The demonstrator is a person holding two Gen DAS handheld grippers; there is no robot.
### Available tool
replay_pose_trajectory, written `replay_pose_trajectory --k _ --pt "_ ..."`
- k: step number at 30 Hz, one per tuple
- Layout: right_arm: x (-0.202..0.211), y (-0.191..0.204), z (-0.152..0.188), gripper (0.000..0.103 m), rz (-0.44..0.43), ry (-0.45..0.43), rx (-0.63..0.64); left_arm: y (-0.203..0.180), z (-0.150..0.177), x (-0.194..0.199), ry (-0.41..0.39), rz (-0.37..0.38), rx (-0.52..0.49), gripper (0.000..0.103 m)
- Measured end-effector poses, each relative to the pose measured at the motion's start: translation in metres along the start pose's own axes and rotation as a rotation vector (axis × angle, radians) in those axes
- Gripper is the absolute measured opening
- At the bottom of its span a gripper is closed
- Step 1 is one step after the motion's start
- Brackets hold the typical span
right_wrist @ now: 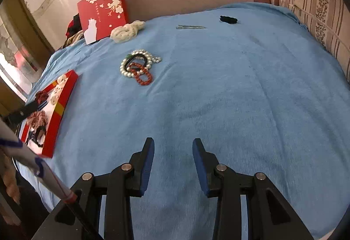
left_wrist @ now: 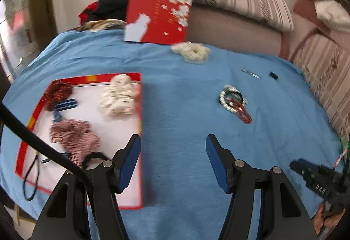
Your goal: Organize jewelry
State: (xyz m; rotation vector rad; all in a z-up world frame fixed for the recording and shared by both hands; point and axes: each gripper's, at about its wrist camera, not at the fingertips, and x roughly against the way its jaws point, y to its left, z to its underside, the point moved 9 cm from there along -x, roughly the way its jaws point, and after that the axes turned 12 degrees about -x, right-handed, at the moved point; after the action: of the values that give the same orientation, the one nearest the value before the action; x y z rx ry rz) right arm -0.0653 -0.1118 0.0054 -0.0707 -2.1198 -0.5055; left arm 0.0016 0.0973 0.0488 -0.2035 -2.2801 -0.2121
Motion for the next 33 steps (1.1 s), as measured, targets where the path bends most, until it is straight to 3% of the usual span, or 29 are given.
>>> replay_pose_trajectory --k 8,14,18,20,22,24,26,30,33 --pt "-0.050 0.036 -0.045 0.040 -0.028 0.009 0.067 -0.011 -0.008 -0.055 0.049 0.026 -0.015 0.060" --pt "-0.100 0.071 -0.094 0.047 -0.022 0.019 0.088 -0.005 0.000 -0.077 0.063 0.042 0.004 0.060" --pt "-0.132 0.083 -0.103 0.047 -0.008 0.065 0.096 0.004 0.002 -0.084 0.105 0.081 0.052 0.060" --pt "-0.142 0.088 -0.097 0.019 -0.024 0.114 0.090 0.010 -0.001 -0.082 0.100 0.098 0.082 0.060" --pt "-0.138 0.094 -0.088 0.015 -0.088 0.157 0.061 0.017 -0.002 -0.079 0.093 0.101 0.106 0.060" --pt "-0.127 0.105 -0.068 0.014 -0.213 0.246 0.035 0.027 -0.002 -0.077 0.089 0.095 0.137 0.060" --pt "-0.107 0.113 -0.041 0.013 -0.277 0.295 0.074 0.033 -0.002 -0.075 0.085 0.113 0.166 0.060" --pt "-0.066 0.101 0.001 0.012 -0.318 0.327 0.108 0.036 -0.001 -0.069 0.078 0.156 0.207 0.060" --pt "-0.050 0.070 0.011 0.014 -0.211 0.268 0.112 0.032 -0.001 -0.065 0.072 0.153 0.188 0.061"
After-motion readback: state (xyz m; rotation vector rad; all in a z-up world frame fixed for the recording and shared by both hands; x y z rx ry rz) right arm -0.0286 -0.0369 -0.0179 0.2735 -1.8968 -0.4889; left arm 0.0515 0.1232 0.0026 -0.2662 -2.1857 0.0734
